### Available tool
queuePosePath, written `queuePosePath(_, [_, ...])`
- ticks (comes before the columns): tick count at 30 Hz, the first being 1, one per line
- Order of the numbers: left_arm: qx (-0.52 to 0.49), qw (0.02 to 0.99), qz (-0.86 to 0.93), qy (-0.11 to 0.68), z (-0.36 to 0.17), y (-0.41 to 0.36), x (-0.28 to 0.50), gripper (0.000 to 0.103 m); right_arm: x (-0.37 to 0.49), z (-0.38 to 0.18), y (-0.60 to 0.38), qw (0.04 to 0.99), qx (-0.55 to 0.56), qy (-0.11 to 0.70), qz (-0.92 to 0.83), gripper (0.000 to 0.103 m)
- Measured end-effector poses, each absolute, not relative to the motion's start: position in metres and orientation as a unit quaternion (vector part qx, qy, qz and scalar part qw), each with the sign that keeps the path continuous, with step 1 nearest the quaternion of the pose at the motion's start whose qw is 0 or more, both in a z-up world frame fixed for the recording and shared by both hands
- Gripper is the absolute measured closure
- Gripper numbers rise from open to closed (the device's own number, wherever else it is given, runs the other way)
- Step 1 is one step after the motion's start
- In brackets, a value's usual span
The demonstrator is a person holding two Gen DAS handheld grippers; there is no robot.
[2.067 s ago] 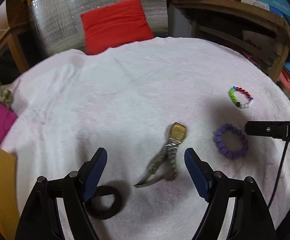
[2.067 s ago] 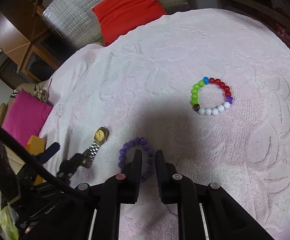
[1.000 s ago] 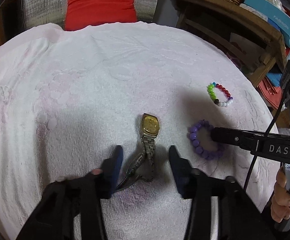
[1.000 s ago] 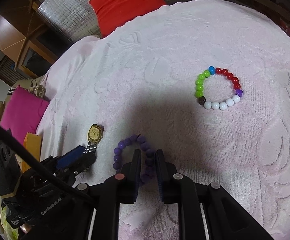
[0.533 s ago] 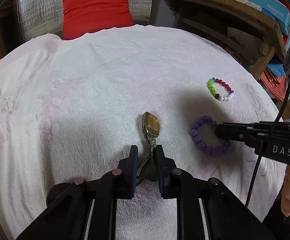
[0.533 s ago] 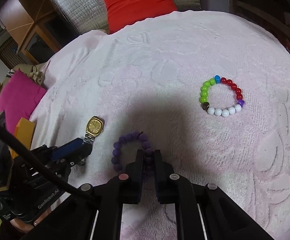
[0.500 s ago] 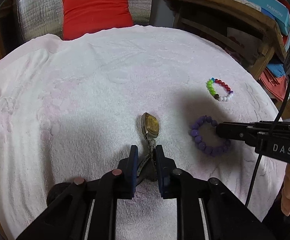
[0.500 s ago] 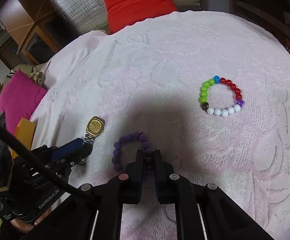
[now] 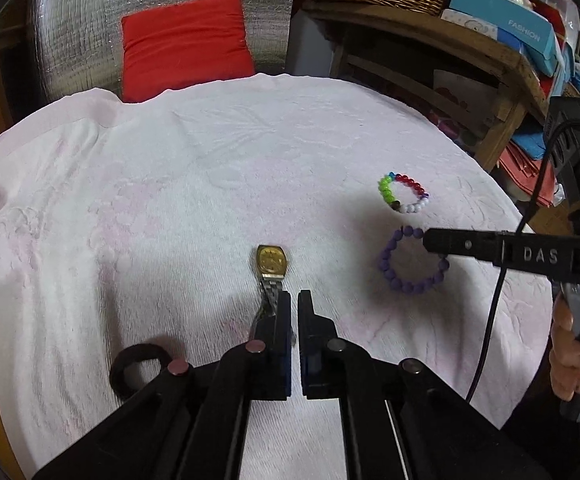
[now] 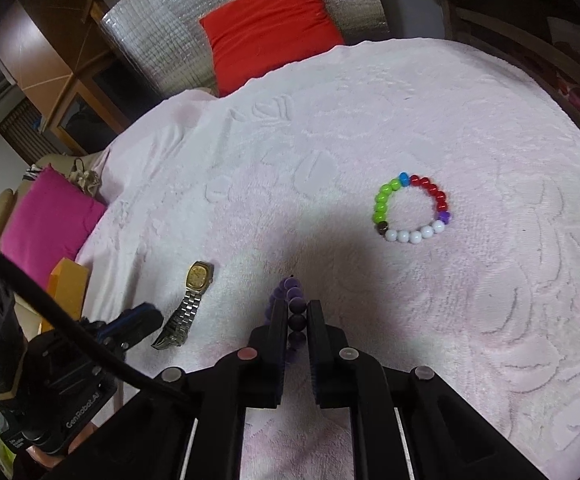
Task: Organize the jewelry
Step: 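Lift the watch with the left tool while the right holds the purple bracelet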
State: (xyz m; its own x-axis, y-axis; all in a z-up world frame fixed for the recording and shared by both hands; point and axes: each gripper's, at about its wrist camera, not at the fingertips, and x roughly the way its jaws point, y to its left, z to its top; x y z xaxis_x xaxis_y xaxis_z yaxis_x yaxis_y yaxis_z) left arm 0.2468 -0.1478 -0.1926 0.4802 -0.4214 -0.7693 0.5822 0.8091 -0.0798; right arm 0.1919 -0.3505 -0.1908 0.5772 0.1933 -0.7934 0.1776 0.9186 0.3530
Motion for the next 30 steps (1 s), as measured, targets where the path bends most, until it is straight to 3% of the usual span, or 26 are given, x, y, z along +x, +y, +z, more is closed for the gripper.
queuePosePath(7, [0.102,0.852,-0.277,0.432,-0.203,-0.138,0.241,0.098,0.187,-0.199,-0.361,0.856,0.211,0.471,0.000,0.092])
queuePosePath(9, [0.098,0.851,-0.273,0.438,-0.207,-0.138,0.244,0.090,0.186,-0.202,-0.363,0.854,0.213,0.475,0.000,0.092])
queuePosePath(11, [0.097,0.852,-0.265,0.441,-0.210,-0.141,0.248,0.069,0.187,-0.203,-0.363,0.853,0.212,0.477,-0.001,0.092])
queuePosePath(14, [0.093,0.852,-0.266,0.441,-0.213,-0.152,0.254,0.063,0.189,-0.205,-0.360,0.852,0.211,0.479,0.001,0.092])
queuePosePath(19, [0.096,0.840,-0.251,0.471,-0.229,-0.159,0.266,0.064,0.190,-0.209,-0.360,0.849,0.209,0.485,0.003,0.092])
queuePosePath(20, [0.086,0.837,-0.253,0.477,-0.230,-0.157,0.268,0.069,0.190,-0.210,-0.361,0.848,0.211,0.487,0.002,0.092])
queuePosePath(21, [0.081,0.835,-0.258,0.478,-0.228,-0.156,0.268,0.087,0.190,-0.211,-0.362,0.847,0.212,0.488,0.001,0.092])
queuePosePath(22, [0.069,0.828,-0.272,0.485,-0.227,-0.155,0.268,0.091,0.190,-0.212,-0.363,0.846,0.212,0.490,0.001,0.092])
queuePosePath(30, [0.063,0.814,-0.307,0.489,-0.224,-0.160,0.254,0.091,0.190,-0.210,-0.363,0.846,0.217,0.486,0.009,0.092])
